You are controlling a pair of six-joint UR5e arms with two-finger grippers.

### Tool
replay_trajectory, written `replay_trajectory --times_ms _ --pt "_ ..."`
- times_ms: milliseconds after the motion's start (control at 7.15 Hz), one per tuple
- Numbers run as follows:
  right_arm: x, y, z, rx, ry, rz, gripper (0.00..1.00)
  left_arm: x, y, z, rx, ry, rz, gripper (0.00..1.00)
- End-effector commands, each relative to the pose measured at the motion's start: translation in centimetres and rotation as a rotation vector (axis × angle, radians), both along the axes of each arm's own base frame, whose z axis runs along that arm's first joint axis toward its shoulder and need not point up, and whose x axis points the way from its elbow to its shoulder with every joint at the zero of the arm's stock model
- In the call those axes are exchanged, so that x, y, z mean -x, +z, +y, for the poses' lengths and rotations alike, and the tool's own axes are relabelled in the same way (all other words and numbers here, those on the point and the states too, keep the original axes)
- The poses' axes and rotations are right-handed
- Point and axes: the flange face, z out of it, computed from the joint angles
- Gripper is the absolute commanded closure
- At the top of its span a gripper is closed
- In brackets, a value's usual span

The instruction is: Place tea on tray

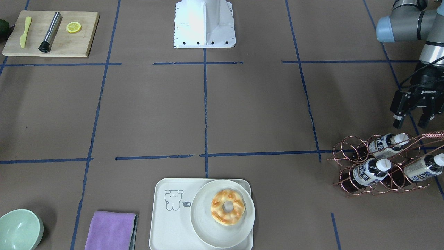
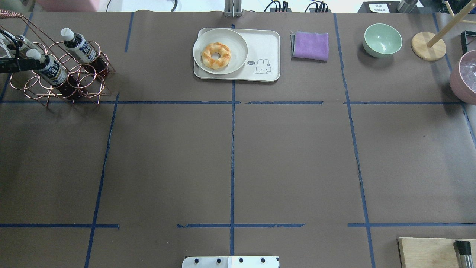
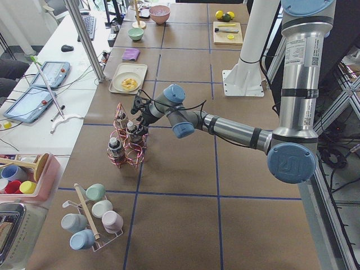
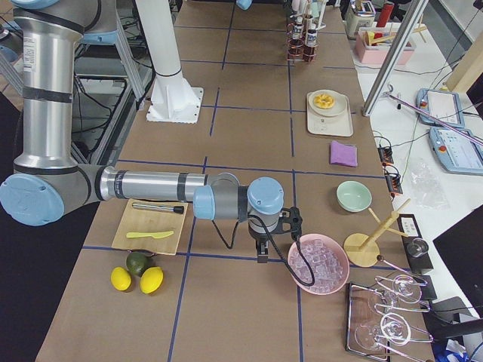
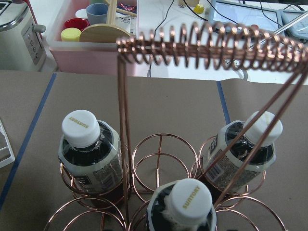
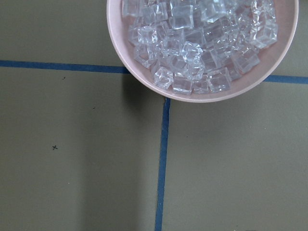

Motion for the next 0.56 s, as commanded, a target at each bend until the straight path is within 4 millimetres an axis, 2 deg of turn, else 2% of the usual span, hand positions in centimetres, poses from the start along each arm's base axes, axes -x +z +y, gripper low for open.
replay_trajectory --times_ms 0,280,419 --pt "0.0 0.05 0.05 0.001 0.0 0.0 0.0 -1.83 -0.08 -0.2 -0.008 0.015 -0.011 0.19" --pt "0.0 -0.02 -0.02 -0.001 0.0 0.0 0.0 -2.09 0.41 -0.55 -0.006 0.022 -0.017 0.22" --pt "0.0 -0.02 -0.02 -0.001 0.0 0.0 0.0 -2.2 -0.07 -0.74 -0.014 0.022 -0.013 0.24"
